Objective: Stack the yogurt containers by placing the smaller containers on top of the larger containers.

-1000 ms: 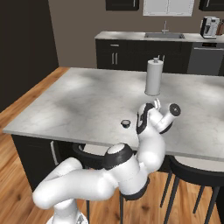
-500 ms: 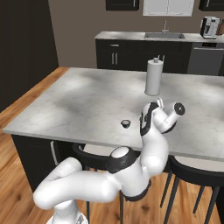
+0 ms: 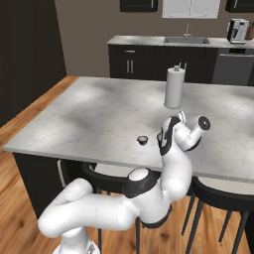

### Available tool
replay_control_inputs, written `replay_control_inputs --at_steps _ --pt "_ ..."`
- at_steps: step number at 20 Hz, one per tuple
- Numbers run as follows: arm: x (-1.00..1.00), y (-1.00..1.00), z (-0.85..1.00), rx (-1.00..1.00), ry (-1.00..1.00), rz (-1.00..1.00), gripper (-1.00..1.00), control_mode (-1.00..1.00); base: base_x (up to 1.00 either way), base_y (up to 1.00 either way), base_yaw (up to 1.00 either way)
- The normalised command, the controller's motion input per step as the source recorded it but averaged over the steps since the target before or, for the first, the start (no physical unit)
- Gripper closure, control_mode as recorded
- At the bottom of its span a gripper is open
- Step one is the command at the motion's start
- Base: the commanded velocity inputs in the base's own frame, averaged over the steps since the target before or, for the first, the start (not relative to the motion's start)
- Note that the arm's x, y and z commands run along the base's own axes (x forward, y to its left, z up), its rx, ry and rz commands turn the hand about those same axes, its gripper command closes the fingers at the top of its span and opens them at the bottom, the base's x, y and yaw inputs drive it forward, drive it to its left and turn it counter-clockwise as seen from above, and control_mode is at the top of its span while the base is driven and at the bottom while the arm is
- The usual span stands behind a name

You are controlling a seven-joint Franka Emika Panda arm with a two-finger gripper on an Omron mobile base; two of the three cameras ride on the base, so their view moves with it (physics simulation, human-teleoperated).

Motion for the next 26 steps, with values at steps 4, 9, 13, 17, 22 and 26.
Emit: replay_control_inputs --at_steps 4,9,13,17,22,26 --pt "-0.24 0.00 0.00 0.00 0.00 0.00 -1.00 -1.00 0.00 0.00 0.00" --pt "-0.63 0.03 0.13 0.00 -0.05 0.00 -1.00 -1.00 0.00 0.00 0.00" --pt "-0.75 0.39 0.20 -0.01 -0.16 0.00 -1.00 -1.00 0.00 0.00 0.00" --pt "-0.70 0.62 0.18 -0.10 -0.18 0.00 -1.00 -1.00 0.00 0.00 0.00" --pt "-0.50 0.71 0.25 -0.14 -0.04 0.00 -1.00 -1.00 0.00 0.00 0.00" --pt "-0.20 0.71 0.45 -0.15 0.00 0.00 -1.00 -1.00 0.00 0.00 0.00"
